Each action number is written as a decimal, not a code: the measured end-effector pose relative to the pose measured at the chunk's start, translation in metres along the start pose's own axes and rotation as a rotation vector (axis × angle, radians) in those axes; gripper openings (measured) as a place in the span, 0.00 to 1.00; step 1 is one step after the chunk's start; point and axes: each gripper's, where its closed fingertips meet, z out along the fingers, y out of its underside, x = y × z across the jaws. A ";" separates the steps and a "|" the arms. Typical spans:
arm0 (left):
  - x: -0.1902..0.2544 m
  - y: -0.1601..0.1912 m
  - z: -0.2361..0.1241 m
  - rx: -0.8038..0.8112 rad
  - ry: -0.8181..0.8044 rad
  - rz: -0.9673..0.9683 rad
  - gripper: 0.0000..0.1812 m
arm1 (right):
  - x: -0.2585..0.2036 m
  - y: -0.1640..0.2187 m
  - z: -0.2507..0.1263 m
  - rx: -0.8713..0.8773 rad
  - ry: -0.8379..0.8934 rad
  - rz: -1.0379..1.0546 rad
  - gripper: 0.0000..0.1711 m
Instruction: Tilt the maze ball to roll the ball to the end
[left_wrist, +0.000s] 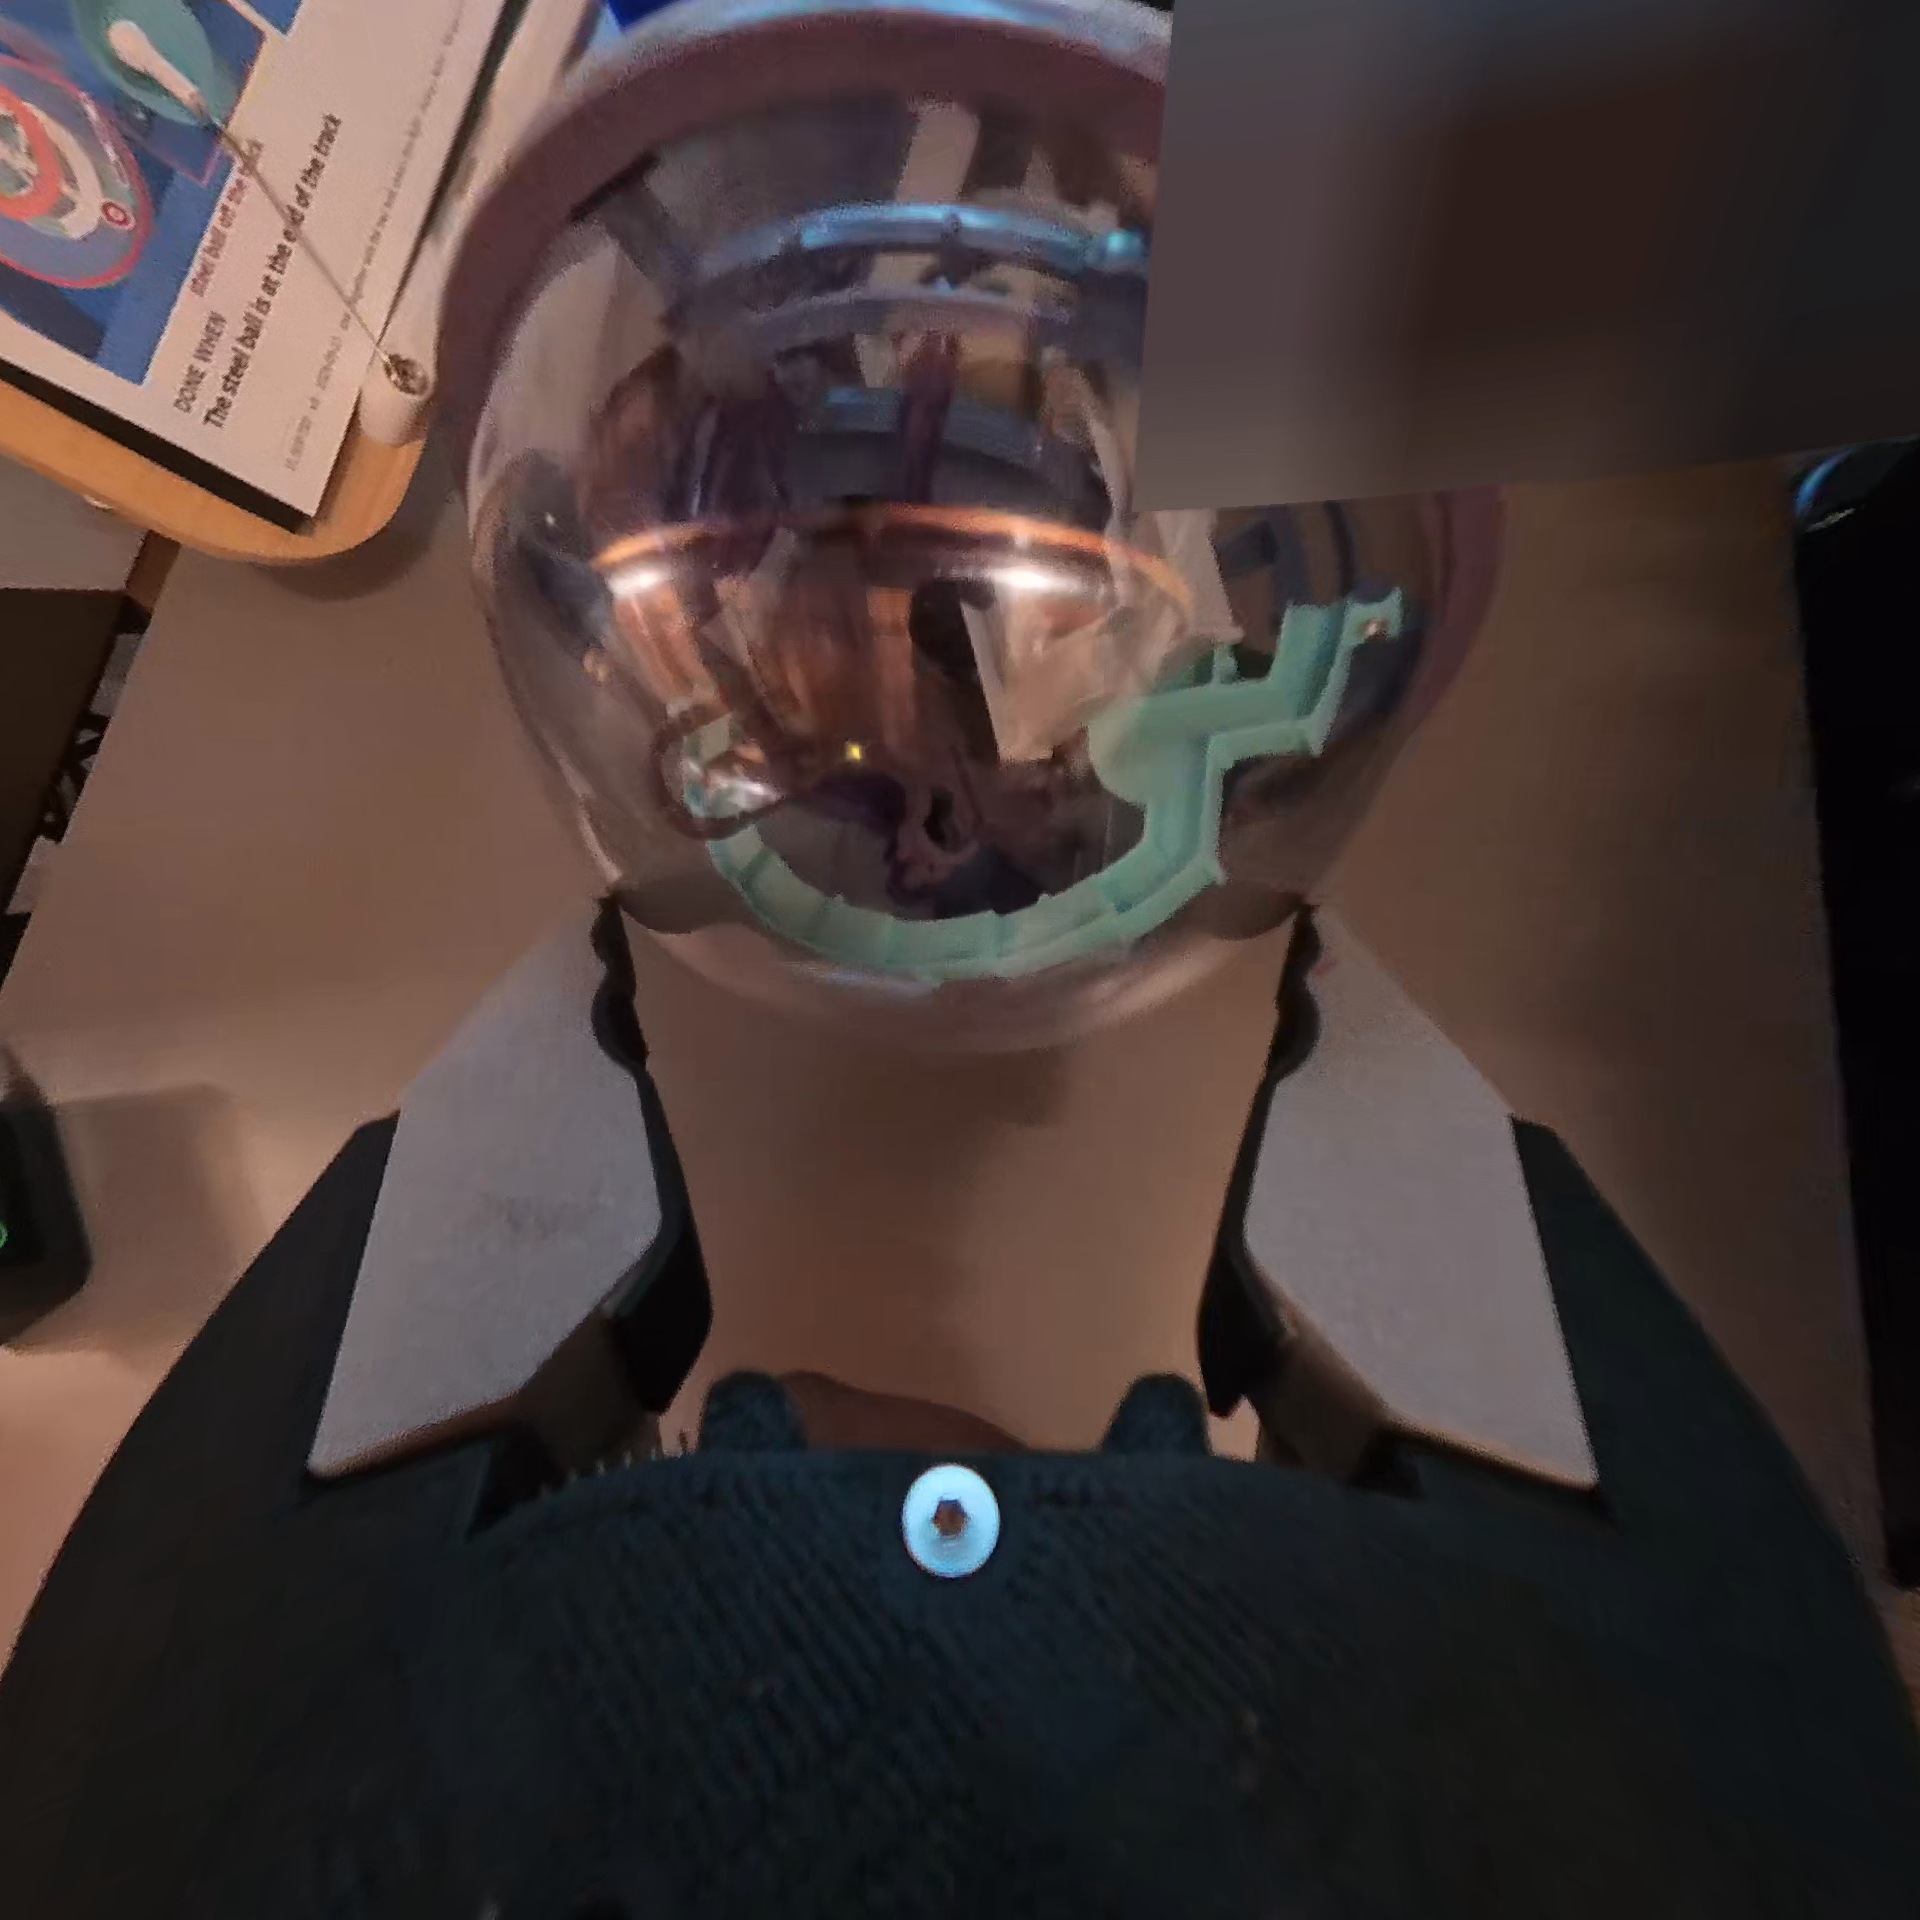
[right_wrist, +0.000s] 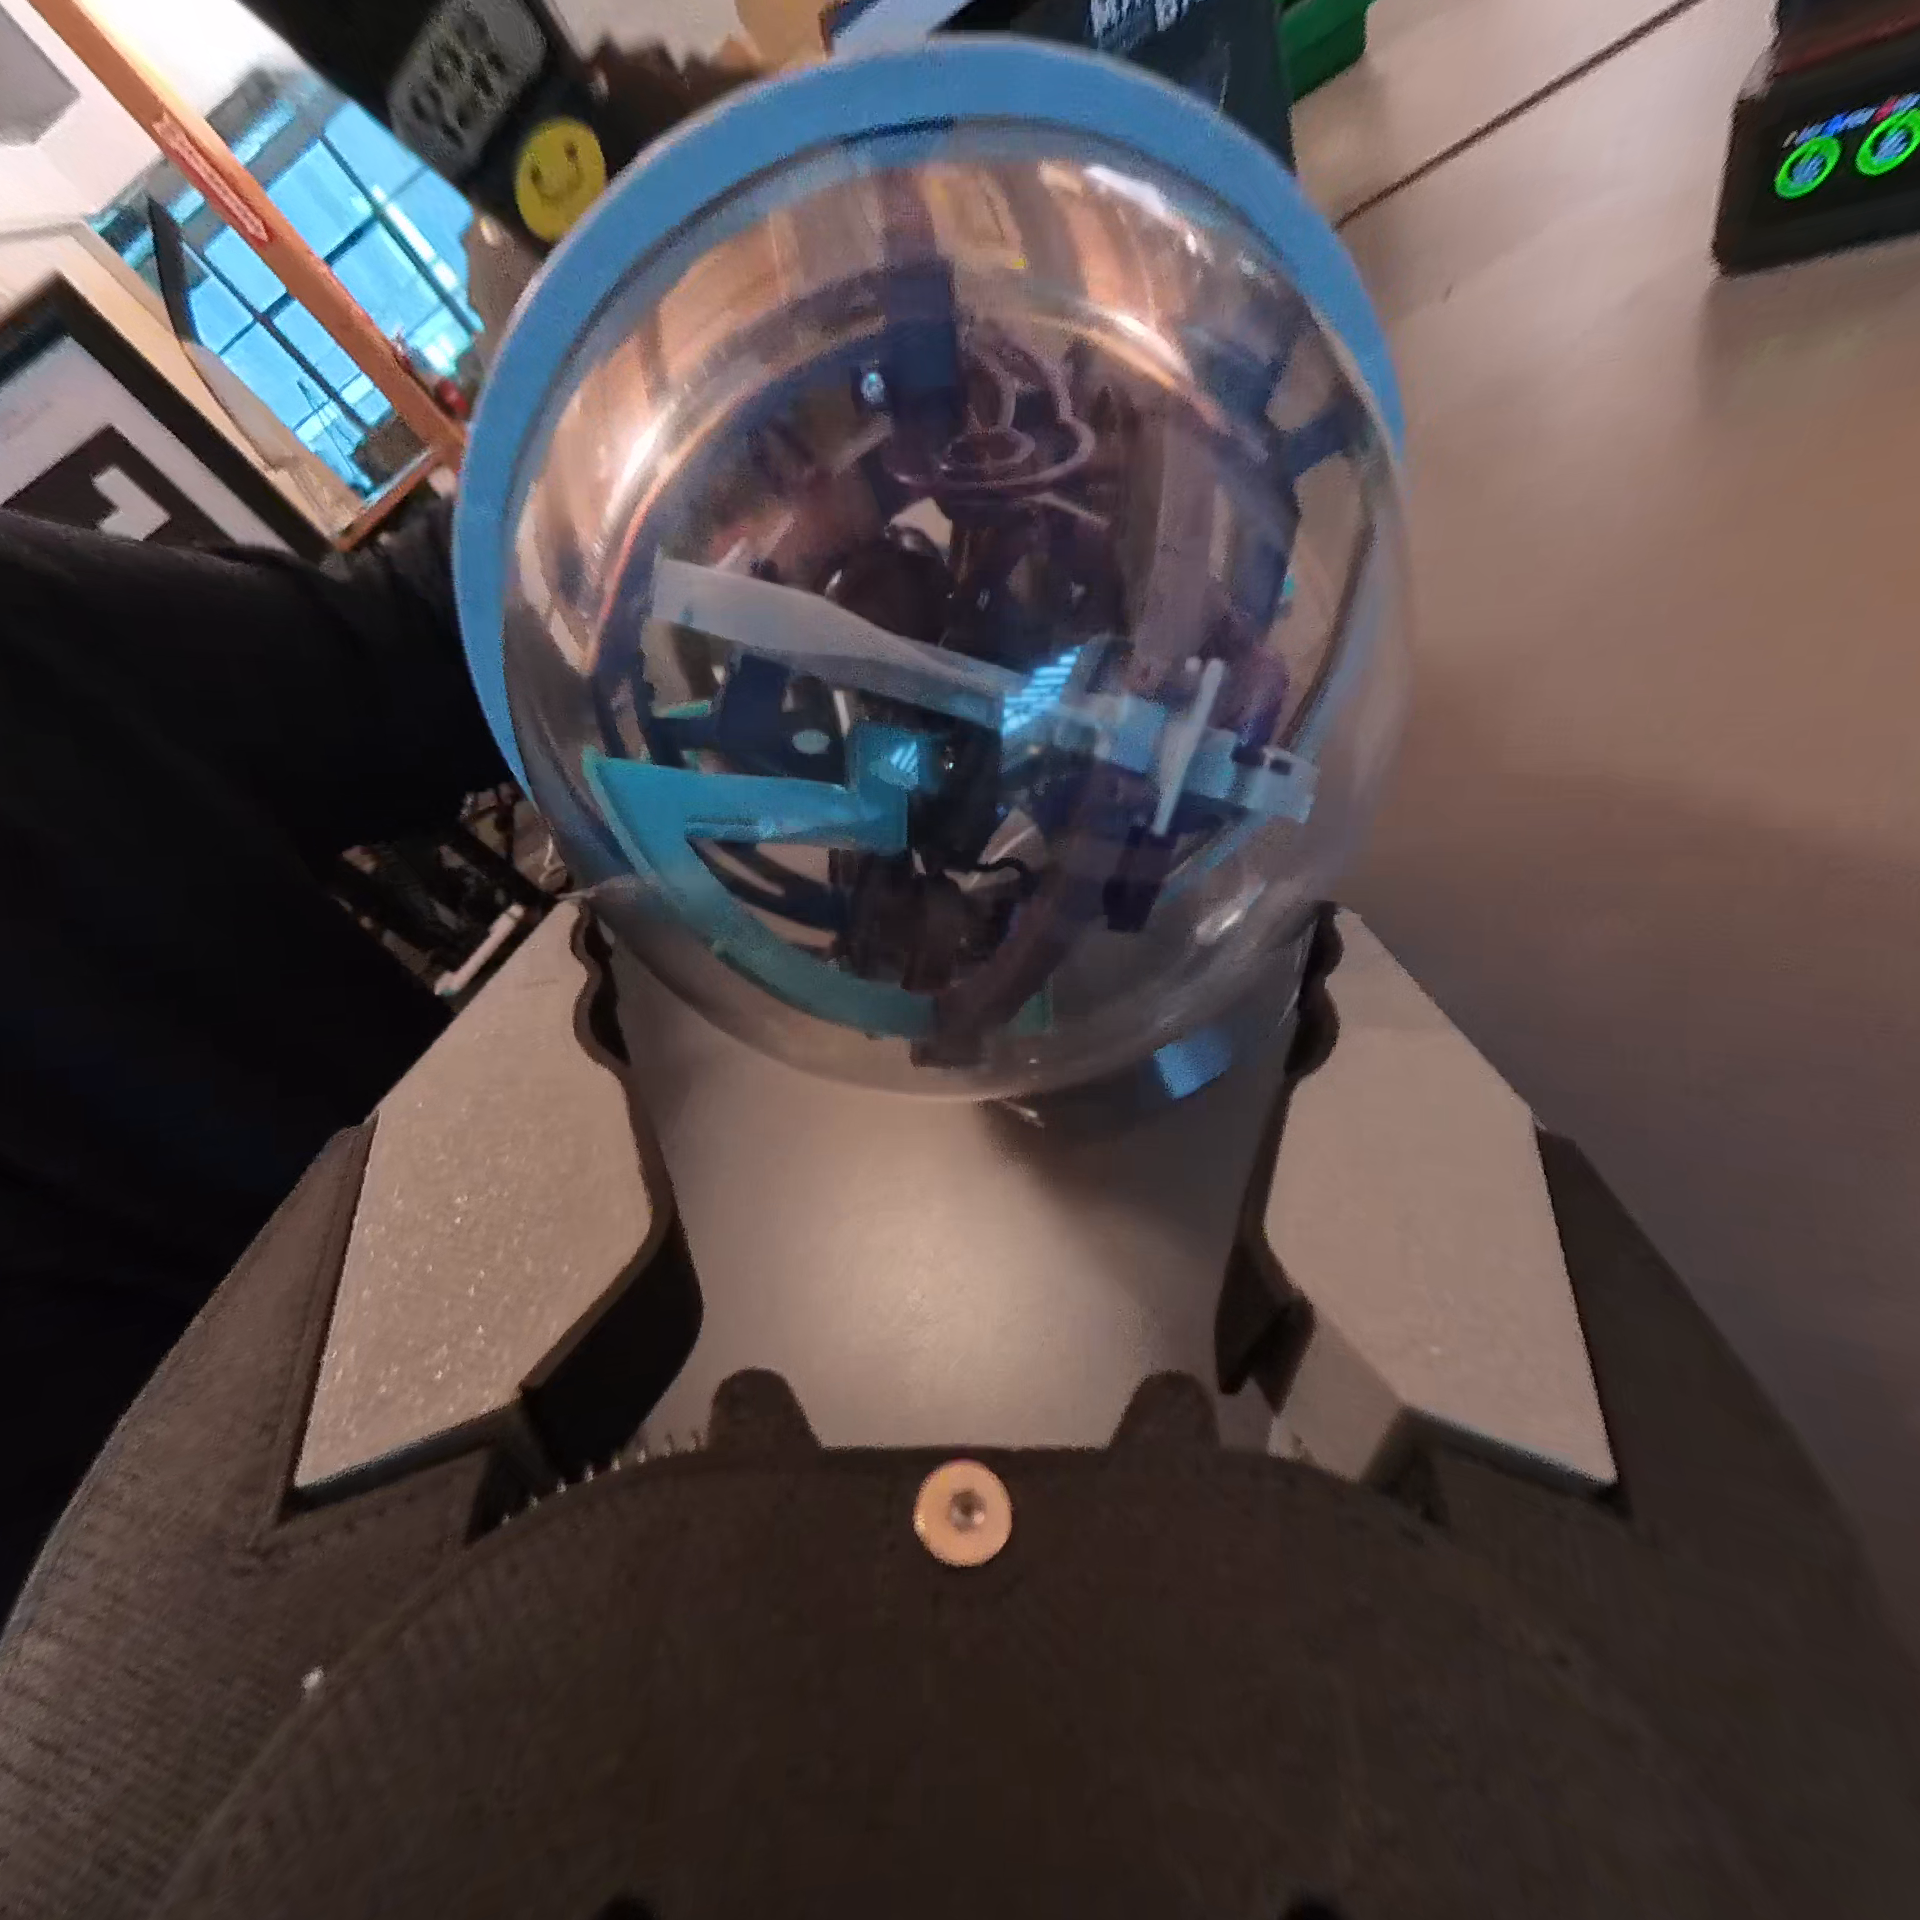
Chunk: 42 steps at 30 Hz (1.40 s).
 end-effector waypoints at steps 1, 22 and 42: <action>0.000 0.004 0.000 -0.002 -0.011 0.008 0.65 | 0.000 -0.003 -0.001 0.018 0.002 -0.003 0.74; -0.007 -0.012 0.011 0.187 -0.095 -0.143 0.67 | 0.013 -0.023 -0.007 0.045 0.027 0.023 0.80; -0.005 -0.015 0.014 0.284 -0.197 -0.086 0.67 | 0.011 -0.024 -0.009 0.068 0.051 -0.115 0.80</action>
